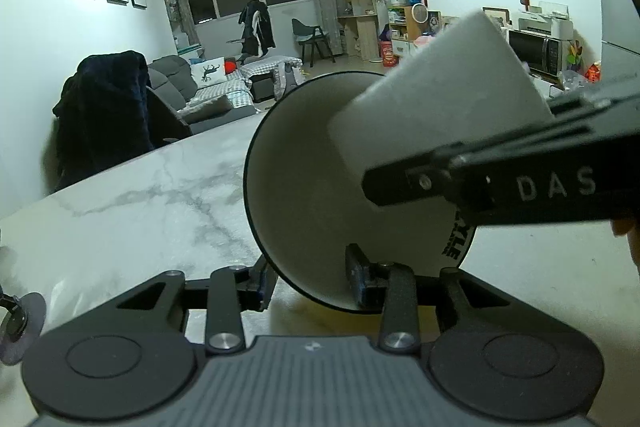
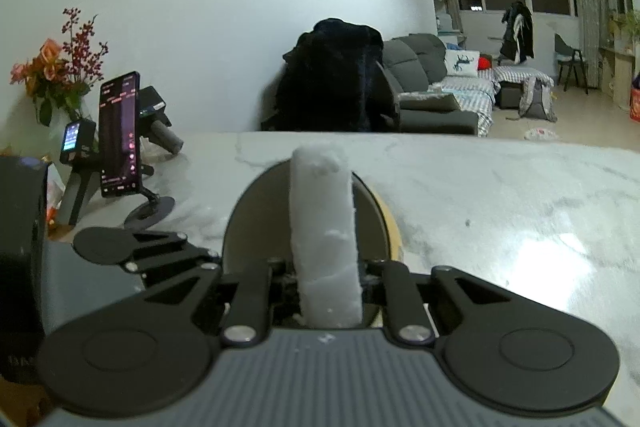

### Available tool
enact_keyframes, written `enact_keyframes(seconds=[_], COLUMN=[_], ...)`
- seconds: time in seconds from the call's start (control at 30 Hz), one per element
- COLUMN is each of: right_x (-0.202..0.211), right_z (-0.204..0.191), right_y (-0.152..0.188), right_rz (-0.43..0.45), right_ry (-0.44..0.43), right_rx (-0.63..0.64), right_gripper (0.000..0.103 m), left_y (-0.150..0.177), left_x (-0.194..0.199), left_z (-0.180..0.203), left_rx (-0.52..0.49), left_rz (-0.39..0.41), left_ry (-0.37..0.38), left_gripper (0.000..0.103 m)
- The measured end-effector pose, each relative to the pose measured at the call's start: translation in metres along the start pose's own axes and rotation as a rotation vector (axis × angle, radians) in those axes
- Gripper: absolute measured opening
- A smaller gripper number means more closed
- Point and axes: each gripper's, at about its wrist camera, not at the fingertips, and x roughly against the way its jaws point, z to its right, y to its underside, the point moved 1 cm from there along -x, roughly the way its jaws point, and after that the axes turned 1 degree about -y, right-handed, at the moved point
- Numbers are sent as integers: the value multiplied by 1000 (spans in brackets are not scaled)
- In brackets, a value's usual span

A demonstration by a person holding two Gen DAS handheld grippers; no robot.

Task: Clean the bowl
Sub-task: 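Scrub the bowl's inner wall with the sponge in the right tool while the left tool holds the bowl, then turn the bowl with the left tool while the right tool wipes the sponge along the rim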

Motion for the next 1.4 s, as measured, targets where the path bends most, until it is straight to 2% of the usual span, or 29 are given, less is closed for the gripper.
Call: enact_keyframes(seconds=[0.17, 0.47, 0.67, 0.83, 1.13, 1.33, 1.4], right_x=[2, 2, -4, -6, -3, -1, -4], right_z=[8, 8, 3, 4, 8, 8, 6], right_y=[5, 6, 16, 21, 22, 21, 20], right_rz=[-4, -9, -61, -77, -82, -78, -82], right_ry=[22, 29, 33, 12, -19, -35, -42], right_rx=[-17, -5, 18, 11, -24, -28, -20], right_gripper=[18, 18, 18, 17, 18, 18, 18], left_y=[3, 11, 12, 7, 0, 1, -2], left_x=[3, 15, 18, 18, 29, 43, 46], left_z=[-7, -3, -5, -7, -3, -9, -15], left_rx=[105, 143, 167, 139, 20, -4, 23], left_rz=[-14, -7, -10, -18, -35, -12, 4], left_ry=[94, 112, 126, 117, 79, 74, 87], left_gripper=[37, 37, 37, 39, 42, 43, 43])
